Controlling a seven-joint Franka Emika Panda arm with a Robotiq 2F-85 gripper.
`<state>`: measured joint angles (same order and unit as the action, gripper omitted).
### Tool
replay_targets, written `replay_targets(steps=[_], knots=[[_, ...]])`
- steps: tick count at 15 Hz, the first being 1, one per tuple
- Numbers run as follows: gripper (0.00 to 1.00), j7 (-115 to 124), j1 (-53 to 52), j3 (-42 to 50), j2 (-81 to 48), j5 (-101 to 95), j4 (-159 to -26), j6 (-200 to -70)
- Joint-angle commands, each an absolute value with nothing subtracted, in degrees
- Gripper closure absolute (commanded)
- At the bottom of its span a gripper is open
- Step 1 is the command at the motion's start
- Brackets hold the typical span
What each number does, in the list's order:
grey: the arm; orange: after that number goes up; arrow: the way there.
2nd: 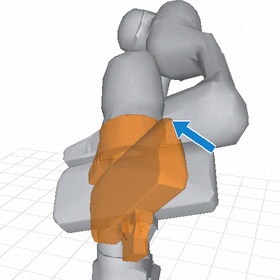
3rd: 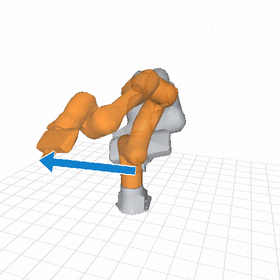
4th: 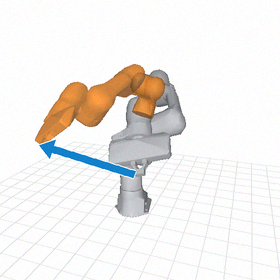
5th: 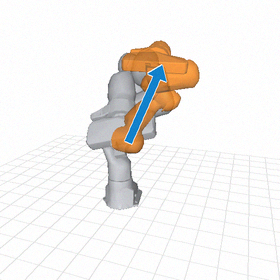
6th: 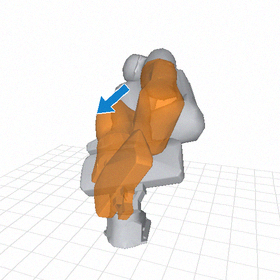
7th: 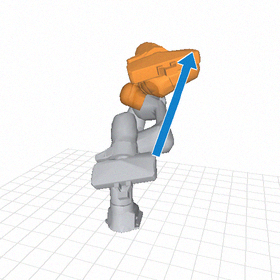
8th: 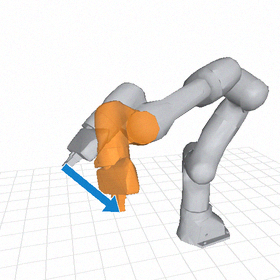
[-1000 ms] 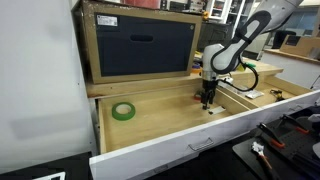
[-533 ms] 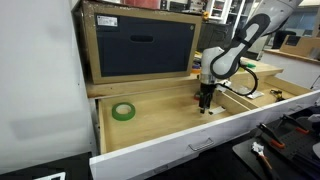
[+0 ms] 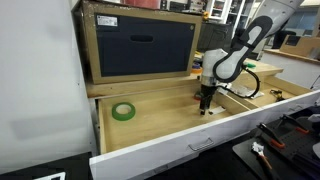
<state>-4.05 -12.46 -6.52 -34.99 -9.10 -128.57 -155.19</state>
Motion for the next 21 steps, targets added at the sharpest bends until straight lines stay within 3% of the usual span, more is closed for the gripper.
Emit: replay_targets(steps=[1, 7, 10, 21], knots=[[0.34, -2.81, -14.19, -5.01, -35.76, -11.17, -129.61, -157.54], [0.81, -3.52, -14.20, -5.60, -36.37, -11.28, -129.25, -157.34], [0.99, -3.79, -14.16, -5.83, -36.92, -11.16, -128.84, -156.93], [1.00, -4.05, -14.33, -6.41, -35.58, -11.27, -130.34, -157.27]])
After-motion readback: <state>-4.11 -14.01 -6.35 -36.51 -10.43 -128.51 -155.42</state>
